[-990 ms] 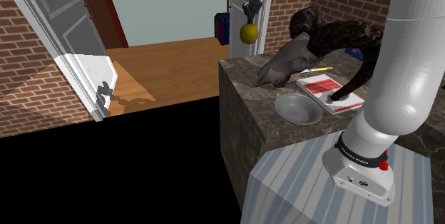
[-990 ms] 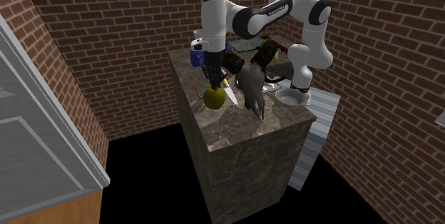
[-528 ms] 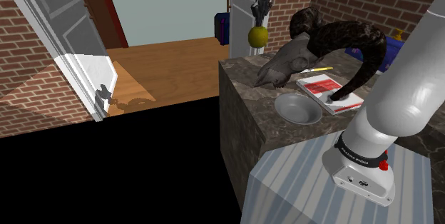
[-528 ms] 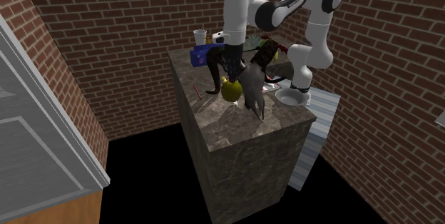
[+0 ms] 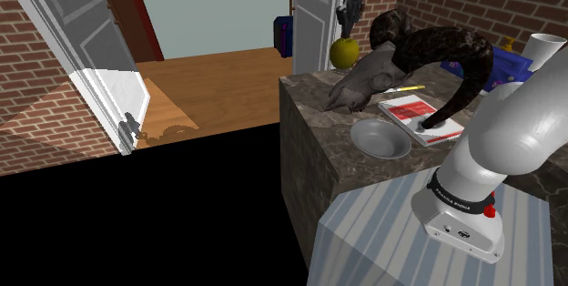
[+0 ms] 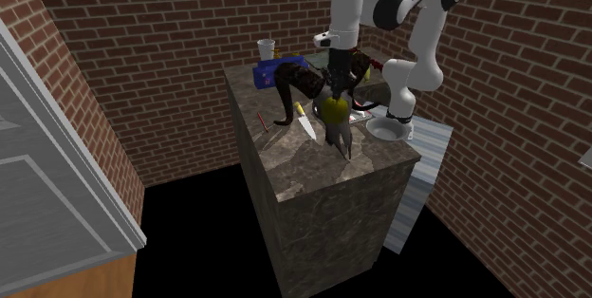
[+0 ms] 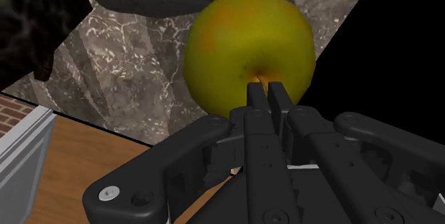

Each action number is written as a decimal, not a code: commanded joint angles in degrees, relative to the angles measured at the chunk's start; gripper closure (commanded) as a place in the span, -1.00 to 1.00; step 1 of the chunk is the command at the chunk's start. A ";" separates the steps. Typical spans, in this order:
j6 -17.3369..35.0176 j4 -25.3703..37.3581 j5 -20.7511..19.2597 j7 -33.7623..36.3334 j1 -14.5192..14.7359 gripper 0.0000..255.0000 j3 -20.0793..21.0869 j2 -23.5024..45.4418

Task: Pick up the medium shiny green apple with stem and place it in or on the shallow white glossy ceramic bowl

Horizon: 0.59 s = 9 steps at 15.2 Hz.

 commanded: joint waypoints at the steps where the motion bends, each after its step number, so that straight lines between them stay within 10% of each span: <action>1: -0.78 -3.54 -0.73 1.77 0.01 1.00 1.29 -4.40; 9: -7.39 -15.01 -1.10 7.40 -0.35 1.00 6.62 -22.40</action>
